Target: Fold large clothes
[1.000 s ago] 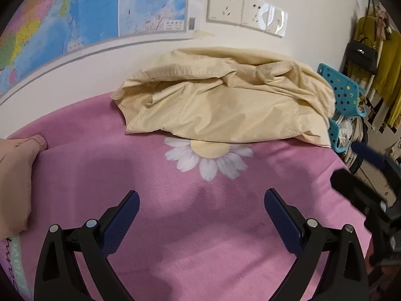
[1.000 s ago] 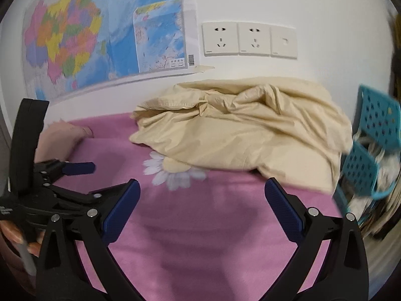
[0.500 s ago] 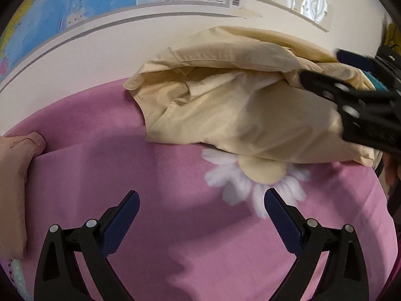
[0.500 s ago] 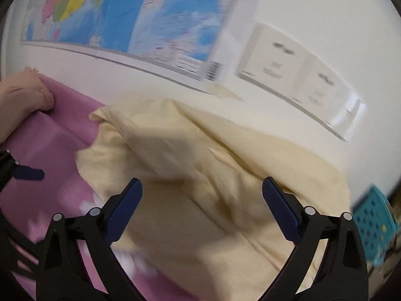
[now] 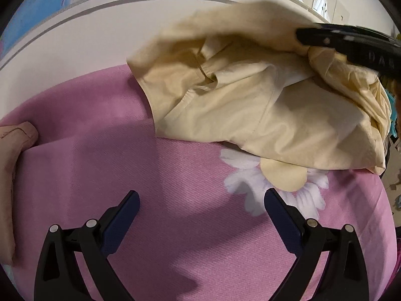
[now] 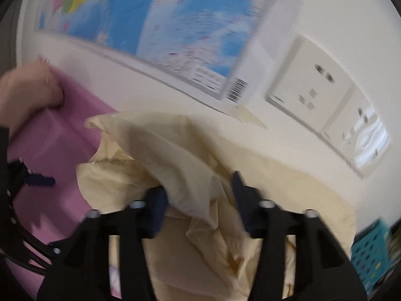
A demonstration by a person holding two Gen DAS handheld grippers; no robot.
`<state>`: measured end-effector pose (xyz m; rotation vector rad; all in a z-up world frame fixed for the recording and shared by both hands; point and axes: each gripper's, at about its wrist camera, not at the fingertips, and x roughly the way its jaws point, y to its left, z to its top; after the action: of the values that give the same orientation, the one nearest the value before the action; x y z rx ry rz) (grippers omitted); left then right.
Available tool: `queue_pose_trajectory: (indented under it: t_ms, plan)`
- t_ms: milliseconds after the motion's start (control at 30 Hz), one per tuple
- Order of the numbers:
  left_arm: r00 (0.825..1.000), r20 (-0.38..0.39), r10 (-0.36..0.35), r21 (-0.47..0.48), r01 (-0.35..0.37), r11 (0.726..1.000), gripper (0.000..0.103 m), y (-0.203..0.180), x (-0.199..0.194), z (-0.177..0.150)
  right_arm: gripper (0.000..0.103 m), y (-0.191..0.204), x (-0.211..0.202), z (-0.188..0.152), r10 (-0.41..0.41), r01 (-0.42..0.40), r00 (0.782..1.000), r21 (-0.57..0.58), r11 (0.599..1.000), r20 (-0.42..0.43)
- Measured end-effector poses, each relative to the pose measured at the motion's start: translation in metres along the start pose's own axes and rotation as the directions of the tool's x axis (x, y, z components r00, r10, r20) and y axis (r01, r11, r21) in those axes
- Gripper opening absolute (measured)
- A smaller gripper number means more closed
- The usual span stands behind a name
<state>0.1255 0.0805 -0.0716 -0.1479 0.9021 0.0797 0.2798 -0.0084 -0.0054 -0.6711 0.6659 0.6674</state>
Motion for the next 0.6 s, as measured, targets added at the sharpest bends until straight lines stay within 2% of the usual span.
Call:
queue_pose_trajectory:
  t_ms: [133,233,333,400,467,500,567,600]
  plan:
    - [1.000,0.001,-0.013,-0.007,0.013,1.000,0.096,0.009,-0.002,0.000,0.052,0.018,0.026,0.004,0.005,-0.007,0.999,-0.070,0.998,-0.033]
    - [1.000,0.003,-0.020,-0.009,0.020,1.000,0.096,0.014,-0.003,0.000,0.008,0.010,0.026,0.010,0.038,-0.041,0.998,-0.054,0.998,-0.047]
    - [0.997,0.022,-0.070,-0.025,0.071,0.997,0.096,0.021,-0.004,-0.005,0.005,-0.027,-0.026,0.021,0.087,-0.092,0.994,0.092,0.991,0.065]
    - [0.990,0.047,-0.130,-0.042,0.132,0.990,0.096,0.028,-0.008,-0.005,0.005,-0.061,-0.081,0.029,0.056,-0.084,0.985,0.170,0.982,0.163]
    - [0.983,0.080,-0.166,-0.047,0.170,0.984,0.096,0.032,-0.015,-0.003,0.004,-0.090,-0.121,0.031,0.016,-0.066,0.977,0.231,0.971,0.214]
    - [0.975,0.101,-0.200,-0.040,0.205,0.978,0.096,0.031,-0.019,-0.002,0.004,-0.104,-0.141,0.029,-0.004,-0.057,0.973,0.259,0.964,0.231]
    - [0.945,0.159,-0.285,0.013,0.287,0.958,0.096,0.024,-0.034,-0.002,0.004,-0.124,-0.170,0.021,-0.015,-0.072,0.965,0.323,0.944,0.260]
    - [0.919,0.199,-0.342,0.059,0.337,0.940,0.096,0.017,-0.044,-0.003,0.004,-0.133,-0.180,0.019,-0.021,-0.074,0.963,0.340,0.938,0.267]
